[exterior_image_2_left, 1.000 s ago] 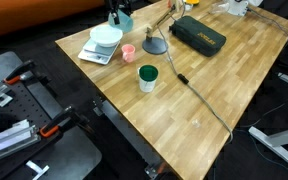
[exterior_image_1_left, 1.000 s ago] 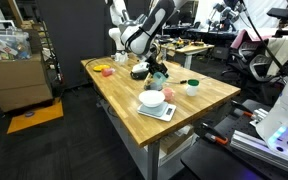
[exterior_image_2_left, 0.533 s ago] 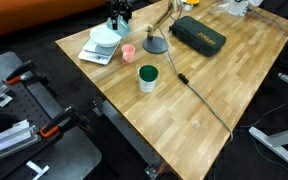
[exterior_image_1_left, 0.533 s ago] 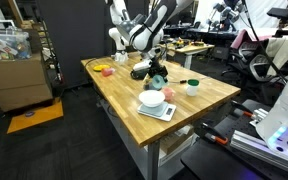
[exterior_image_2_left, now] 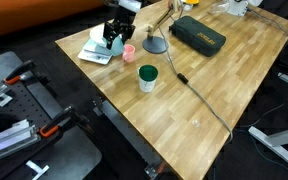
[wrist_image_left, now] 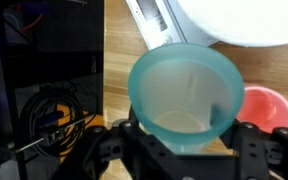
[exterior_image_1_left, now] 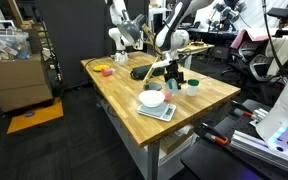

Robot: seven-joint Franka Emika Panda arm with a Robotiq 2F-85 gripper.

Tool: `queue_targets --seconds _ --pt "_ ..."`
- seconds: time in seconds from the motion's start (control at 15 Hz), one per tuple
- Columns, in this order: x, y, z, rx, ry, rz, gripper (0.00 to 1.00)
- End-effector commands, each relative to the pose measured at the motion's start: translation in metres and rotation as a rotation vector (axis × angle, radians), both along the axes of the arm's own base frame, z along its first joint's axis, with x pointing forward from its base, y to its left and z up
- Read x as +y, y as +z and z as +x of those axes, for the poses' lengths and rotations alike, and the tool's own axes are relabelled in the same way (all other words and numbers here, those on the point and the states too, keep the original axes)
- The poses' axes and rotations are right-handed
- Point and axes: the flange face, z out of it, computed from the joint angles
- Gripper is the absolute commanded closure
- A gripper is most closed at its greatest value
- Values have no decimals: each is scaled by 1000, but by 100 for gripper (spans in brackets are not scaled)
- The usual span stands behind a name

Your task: Pour the water out of the blue cup into the white bowl

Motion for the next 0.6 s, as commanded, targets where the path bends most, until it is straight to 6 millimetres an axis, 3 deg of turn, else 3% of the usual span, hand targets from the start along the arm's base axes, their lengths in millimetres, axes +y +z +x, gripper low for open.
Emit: queue_targets --seconds 0.0,0.33,0.53 --pt "-25 3 -43 -56 -101 145 52" --pt "-72 -33 -117 -70 -289 364 52" --pt "-94 -55 -143 -114 -398 501 52"
